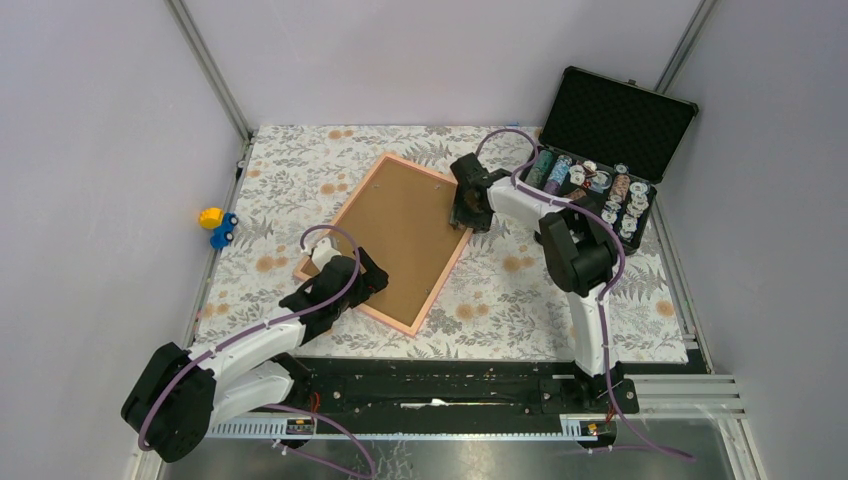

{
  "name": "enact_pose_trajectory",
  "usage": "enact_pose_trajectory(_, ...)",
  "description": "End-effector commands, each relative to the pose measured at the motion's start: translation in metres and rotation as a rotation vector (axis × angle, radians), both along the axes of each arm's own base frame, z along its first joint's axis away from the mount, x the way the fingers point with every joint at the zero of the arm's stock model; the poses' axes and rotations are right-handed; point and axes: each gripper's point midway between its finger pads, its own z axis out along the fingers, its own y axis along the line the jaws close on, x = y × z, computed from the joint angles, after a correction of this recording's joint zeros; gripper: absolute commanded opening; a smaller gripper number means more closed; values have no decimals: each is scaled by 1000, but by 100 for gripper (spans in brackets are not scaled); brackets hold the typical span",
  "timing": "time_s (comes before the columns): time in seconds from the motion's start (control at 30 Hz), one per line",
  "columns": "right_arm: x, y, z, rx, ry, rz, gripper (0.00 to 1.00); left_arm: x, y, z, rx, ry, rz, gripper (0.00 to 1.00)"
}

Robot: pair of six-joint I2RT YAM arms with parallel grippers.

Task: Put the photo into the frame
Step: Install the photo frame at the center of the board.

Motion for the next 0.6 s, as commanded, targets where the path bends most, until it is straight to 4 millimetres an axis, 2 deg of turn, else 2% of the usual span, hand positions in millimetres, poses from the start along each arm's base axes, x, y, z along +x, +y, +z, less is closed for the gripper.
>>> enact_pose_trajectory(0.0, -48, -22, -45, -100, 183, 73, 24, -10, 8, -12, 29, 37, 1, 98)
enact_pose_trajectory(0.13, -47, -21, -39, -85, 171, 105, 0, -10, 8, -12, 26, 33, 4, 98)
enact_pose_trajectory(0.43, -37, -33, -21, -62, 142, 223, 0, -10, 8, -12, 25, 32, 1, 98)
enact_pose_trajectory(0.57, -37, -43, -22, -133, 195, 339, 0, -10, 8, -12, 24, 33, 0, 98)
